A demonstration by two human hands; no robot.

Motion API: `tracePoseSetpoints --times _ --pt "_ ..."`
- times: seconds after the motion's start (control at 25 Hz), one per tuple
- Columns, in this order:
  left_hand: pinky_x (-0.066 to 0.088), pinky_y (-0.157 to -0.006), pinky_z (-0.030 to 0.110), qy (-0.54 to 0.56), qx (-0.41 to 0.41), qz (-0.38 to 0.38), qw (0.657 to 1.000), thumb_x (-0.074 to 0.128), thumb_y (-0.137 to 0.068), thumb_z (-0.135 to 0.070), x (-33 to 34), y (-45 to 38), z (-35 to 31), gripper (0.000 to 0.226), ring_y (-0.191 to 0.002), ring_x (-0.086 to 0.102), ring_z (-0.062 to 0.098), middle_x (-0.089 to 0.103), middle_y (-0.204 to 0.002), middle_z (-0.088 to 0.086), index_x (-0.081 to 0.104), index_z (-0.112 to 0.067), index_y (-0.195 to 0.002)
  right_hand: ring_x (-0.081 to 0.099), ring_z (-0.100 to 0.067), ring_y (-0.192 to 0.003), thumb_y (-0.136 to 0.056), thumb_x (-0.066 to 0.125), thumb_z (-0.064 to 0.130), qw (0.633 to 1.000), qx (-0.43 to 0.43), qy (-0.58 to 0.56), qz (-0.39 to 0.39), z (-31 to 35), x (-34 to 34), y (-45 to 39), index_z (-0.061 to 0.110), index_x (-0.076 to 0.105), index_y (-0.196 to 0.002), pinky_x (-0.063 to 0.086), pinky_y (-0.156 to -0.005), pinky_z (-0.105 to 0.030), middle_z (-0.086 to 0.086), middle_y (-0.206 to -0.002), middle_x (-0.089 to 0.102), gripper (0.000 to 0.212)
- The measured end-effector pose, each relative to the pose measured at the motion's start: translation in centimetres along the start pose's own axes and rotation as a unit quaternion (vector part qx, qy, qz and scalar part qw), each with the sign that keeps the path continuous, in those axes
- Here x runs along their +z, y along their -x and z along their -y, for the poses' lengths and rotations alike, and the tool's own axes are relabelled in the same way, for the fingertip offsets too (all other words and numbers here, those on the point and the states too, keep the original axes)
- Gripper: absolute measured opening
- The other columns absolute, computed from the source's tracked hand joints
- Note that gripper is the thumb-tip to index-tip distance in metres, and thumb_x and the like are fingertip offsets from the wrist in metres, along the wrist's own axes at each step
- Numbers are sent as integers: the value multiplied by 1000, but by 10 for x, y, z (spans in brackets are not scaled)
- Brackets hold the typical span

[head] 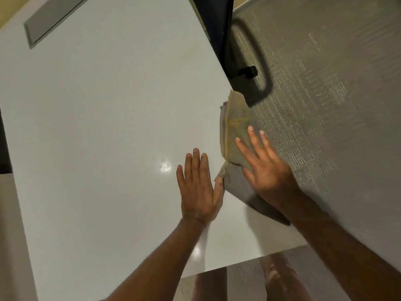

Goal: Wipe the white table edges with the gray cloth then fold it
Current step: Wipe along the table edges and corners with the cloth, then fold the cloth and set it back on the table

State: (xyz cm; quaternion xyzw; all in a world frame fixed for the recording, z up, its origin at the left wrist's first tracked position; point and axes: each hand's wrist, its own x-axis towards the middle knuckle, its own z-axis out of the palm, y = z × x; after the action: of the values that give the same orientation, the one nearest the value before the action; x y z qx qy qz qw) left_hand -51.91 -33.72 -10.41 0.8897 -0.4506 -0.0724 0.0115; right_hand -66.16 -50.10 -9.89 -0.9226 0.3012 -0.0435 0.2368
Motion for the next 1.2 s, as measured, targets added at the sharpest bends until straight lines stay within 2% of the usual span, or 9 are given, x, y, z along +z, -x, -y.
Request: tracePoseSetpoints --times 0.16,0.32,0.48,0.6,0.72,0.84,1.04,1.12,1.2 --pt "17 -128 59 14 5 -11 1000 17 -106 -57 2 0 0 75 -164 10 27 17 -175 10 25 -11 -164 21 -36 -161 -106 49 39 1000 26 12 7 9 -8 -87 27 26 -167 54 -105 -48 -7 -178 10 67" --pt "15 -129 58 27 3 -8 1000 15 -106 -59 -2 0 -1 76 -163 10 27 17 -175 10 26 -12 -164 22 -39 -161 -107 47 42 996 78 48 -1 21 -3 -126 26 20 -168 44 -118 -56 -11 -178 9 68" --pt "9 -131 53 124 -4 -9 992 9 -104 -62 -9 0 3 78 -164 7 21 17 -176 3 28 -17 -164 16 -43 -161 -109 42 46 990 119 76 -20 33 6 -86 24 19 -168 30 -125 -62 -15 -177 11 67" --pt "10 -132 51 202 4 -15 979 3 -105 -61 -13 4 13 78 -163 14 21 25 -173 3 37 -17 -160 14 -45 -161 -110 32 50 983 139 118 -29 49 16 -38 26 17 -168 23 -127 -62 -17 -176 12 65" --pt "11 -131 54 142 21 -16 990 9 -107 -61 -11 31 49 74 -163 16 24 24 -174 5 39 -17 -159 12 -45 -161 -107 26 54 978 158 134 -31 78 32 -2 27 16 -168 17 -129 -63 -17 -176 13 68" --pt "13 -130 57 70 -3 -44 997 23 -110 -57 -5 84 120 68 -162 19 26 26 -173 7 43 -15 -159 11 -45 -162 -107 24 55 975 165 145 -21 123 56 13 26 16 -168 16 -129 -64 -17 -176 13 68" --pt "31 -122 64 69 -74 -134 986 41 -111 -42 -9 165 227 58 -155 35 35 41 -164 18 51 -1 -151 15 -43 -162 -109 25 53 982 87 168 -9 237 115 -4 23 20 -168 17 -129 -61 -17 -175 17 66" --pt "33 -122 62 124 -103 -152 975 41 -111 -37 -13 181 248 58 -155 35 37 40 -164 21 47 4 -152 16 -42 -162 -108 26 54 986 23 165 9 286 140 -16 23 23 -168 17 -130 -59 -16 -175 19 67" --pt "29 -126 57 223 -149 -139 953 36 -111 -39 -22 187 263 63 -158 29 35 32 -168 21 38 4 -157 15 -39 -162 -108 25 56 985 -60 160 37 326 162 -16 23 23 -168 17 -130 -59 -15 -175 19 68"
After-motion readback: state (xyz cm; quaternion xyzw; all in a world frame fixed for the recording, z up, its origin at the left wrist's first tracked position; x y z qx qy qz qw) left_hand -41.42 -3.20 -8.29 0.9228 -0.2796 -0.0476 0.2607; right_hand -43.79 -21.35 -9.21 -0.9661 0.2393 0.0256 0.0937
